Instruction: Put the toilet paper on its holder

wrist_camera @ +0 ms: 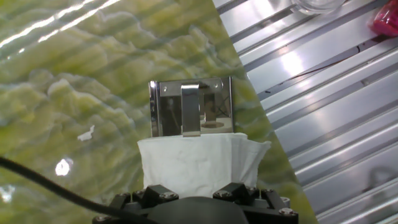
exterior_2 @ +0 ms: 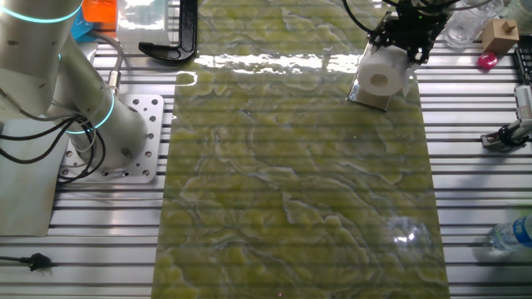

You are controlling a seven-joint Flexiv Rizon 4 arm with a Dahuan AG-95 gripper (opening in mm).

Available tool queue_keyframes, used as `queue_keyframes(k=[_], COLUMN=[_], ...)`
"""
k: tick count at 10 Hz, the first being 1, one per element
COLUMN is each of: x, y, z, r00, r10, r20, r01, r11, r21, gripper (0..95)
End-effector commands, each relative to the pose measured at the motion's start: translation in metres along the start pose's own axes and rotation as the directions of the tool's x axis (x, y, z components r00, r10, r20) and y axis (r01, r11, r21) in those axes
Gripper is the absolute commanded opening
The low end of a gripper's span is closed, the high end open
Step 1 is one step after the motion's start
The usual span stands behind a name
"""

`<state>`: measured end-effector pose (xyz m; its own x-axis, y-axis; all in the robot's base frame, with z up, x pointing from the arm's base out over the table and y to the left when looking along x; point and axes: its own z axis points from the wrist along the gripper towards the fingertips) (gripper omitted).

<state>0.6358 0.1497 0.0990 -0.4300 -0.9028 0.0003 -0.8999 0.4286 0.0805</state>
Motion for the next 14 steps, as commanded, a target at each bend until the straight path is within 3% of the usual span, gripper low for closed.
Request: queue_keyframes(k=[1, 14], x=[-0.002, -0.022], y=[-0.001, -0.003], z=[-0.002, -0.001], r00=[1.000, 0.999], r10=[0.001, 0.041], r20=[0.000, 0.029], r01=[-0.001, -0.041], r11=[1.000, 0.999], r21=[0.000, -0.004], gripper=[0.0, 0.0])
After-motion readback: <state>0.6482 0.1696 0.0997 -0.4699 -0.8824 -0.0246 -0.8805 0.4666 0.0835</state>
